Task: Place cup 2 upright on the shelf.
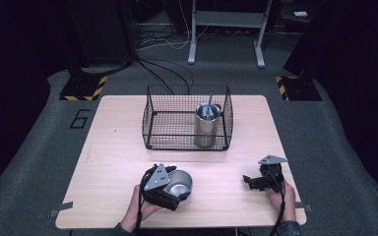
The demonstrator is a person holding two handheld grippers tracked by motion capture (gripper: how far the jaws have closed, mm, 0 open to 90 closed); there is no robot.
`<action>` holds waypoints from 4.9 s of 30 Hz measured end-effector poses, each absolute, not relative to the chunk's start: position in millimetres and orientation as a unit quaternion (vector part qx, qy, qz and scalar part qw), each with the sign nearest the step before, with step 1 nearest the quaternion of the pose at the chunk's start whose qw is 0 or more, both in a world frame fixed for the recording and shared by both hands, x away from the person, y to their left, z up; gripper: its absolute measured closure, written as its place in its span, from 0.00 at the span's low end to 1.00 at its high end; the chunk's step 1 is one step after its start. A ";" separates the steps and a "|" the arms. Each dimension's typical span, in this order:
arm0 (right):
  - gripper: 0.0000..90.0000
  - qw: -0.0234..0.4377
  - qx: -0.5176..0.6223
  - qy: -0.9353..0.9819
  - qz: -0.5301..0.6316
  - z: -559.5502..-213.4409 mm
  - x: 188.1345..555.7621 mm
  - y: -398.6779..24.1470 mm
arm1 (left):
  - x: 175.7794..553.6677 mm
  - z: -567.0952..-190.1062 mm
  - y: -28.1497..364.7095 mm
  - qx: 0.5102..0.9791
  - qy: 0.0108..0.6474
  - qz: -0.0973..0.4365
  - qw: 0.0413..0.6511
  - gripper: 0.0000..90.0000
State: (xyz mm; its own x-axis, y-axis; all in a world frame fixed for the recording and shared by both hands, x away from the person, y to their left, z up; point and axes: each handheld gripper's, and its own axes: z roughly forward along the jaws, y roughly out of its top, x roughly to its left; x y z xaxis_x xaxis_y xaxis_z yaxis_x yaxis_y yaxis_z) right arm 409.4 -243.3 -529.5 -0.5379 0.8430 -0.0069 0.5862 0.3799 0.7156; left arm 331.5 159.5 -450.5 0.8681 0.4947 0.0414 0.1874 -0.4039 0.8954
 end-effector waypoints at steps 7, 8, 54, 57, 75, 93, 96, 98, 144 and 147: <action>0.00 0.189 0.442 0.809 0.339 -529.5 409.4 -243.3 | 335.2 -446.0 170.2 0.819 0.219 0.160 0.505 0.07; 0.00 0.189 0.442 0.809 0.339 -529.5 409.4 -243.3 | 336.1 -444.8 172.7 0.817 0.222 0.161 0.506 0.07; 0.00 0.189 0.442 0.809 0.339 -529.5 409.5 -243.3 | 371.8 -394.6 191.9 0.809 0.238 0.198 0.500 0.07; 0.00 0.189 0.442 0.809 0.339 -529.5 409.5 -243.3 | 374.5 -391.7 190.7 0.811 0.236 0.194 0.499 0.07; 0.00 0.188 0.442 0.809 0.339 -529.5 409.5 -243.3 | 393.4 -368.2 188.3 0.806 0.230 0.212 0.502 0.07; 0.00 0.189 0.441 0.809 0.339 -529.5 409.5 -243.4 | 422.9 -353.5 191.8 0.801 0.246 0.218 0.501 0.07; 0.00 0.189 0.442 0.809 0.339 -529.5 409.5 -243.3 | 429.1 -353.2 191.5 0.798 0.252 0.219 0.501 0.07; 0.00 0.189 0.442 0.809 0.339 -529.5 409.5 -243.4 | 432.8 -352.7 191.1 0.798 0.254 0.221 0.499 0.07; 0.00 0.189 0.442 0.809 0.339 -529.5 409.5 -243.4 | 519.8 -351.9 178.5 0.768 0.329 0.258 0.485 0.07; 0.00 0.189 0.442 0.809 0.339 -529.5 409.5 -243.4 | 525.3 -357.0 178.4 0.767 0.337 0.257 0.482 0.07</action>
State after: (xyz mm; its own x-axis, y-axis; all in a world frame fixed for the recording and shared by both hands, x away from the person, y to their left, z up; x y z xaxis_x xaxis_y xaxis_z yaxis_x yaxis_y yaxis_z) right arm 409.5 -243.4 -529.5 -0.5388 0.8424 -0.0057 0.5862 0.3797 0.7157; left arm 525.3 178.4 -357.0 0.6411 0.7643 0.0701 0.2691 -0.3094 0.9121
